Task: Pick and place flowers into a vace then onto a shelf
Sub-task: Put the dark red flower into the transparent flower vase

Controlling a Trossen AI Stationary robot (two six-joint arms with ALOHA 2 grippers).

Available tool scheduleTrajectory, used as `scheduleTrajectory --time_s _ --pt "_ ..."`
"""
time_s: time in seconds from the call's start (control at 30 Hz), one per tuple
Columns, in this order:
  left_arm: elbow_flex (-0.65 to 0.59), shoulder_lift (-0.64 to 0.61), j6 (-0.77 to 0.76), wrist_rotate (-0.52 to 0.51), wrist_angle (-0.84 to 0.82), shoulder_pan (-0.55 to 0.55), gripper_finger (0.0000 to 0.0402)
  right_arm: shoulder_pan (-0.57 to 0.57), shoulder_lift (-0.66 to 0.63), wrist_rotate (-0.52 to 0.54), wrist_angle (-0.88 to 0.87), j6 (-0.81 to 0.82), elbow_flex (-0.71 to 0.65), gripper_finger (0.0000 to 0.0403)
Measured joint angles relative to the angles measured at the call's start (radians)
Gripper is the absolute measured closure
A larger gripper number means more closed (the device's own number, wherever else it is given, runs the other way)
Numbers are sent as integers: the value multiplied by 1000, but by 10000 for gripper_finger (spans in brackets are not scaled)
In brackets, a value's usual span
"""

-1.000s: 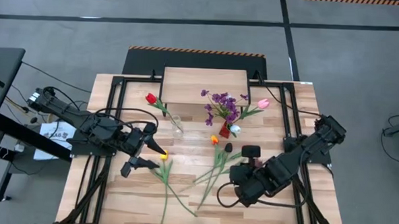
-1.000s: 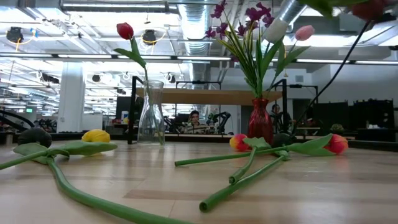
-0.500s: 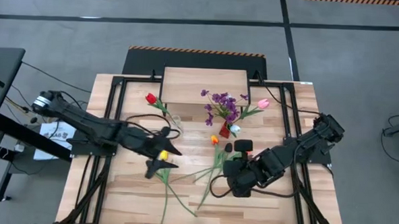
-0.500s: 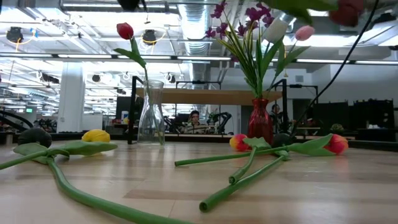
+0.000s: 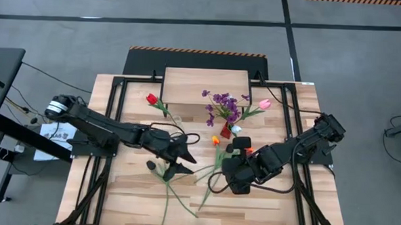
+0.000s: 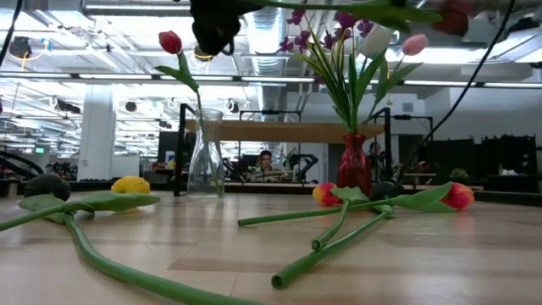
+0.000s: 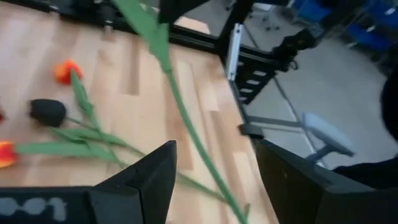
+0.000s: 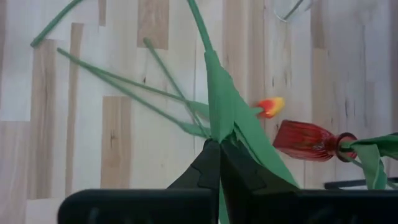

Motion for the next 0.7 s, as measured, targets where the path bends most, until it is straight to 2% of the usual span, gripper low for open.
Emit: scheduleTrajectory --time_s 0.37,0.7 --pt "0 15 -55 30 28 1 191 -9 0 25 8 -37 0 403" --pt "0 15 -63 32 20 1 191 -67 0 34 85 -161 0 403"
